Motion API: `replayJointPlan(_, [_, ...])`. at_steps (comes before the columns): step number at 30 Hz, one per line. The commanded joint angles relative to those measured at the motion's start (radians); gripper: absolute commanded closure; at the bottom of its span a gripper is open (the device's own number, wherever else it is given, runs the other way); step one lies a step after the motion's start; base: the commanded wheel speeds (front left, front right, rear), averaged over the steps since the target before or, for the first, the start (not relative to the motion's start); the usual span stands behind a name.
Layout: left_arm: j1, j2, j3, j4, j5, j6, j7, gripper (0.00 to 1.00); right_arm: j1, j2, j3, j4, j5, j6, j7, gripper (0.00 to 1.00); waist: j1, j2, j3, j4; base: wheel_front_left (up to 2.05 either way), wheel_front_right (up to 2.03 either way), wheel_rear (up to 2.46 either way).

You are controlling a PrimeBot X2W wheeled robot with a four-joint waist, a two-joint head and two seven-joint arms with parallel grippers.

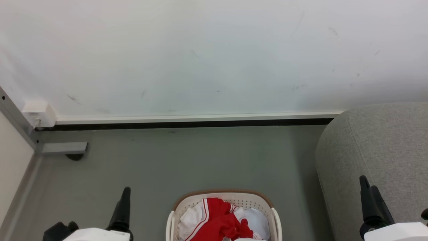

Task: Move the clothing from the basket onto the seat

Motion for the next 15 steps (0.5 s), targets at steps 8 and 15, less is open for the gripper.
replayJointPlan(8, [0.004, 0.009, -0.026, 0.002, 0.22, 0.04, -0.038, 0.0, -0.019, -0.027, 0.048, -0.002, -0.186, -0.001, -0.038, 0.0, 0.0, 0.0, -0.003, -0.003, 0.0, 0.0, 0.0])
replayJointPlan(15, [0.01, 0.012, -0.04, -0.004, 0.323, 0.066, -0.057, 0.0, -0.021, -0.03, 0.067, 0.007, -0.277, -0.001, -0.059, 0.0, 0.0, 0.0, -0.005, -0.003, 0.0, 0.0, 0.0])
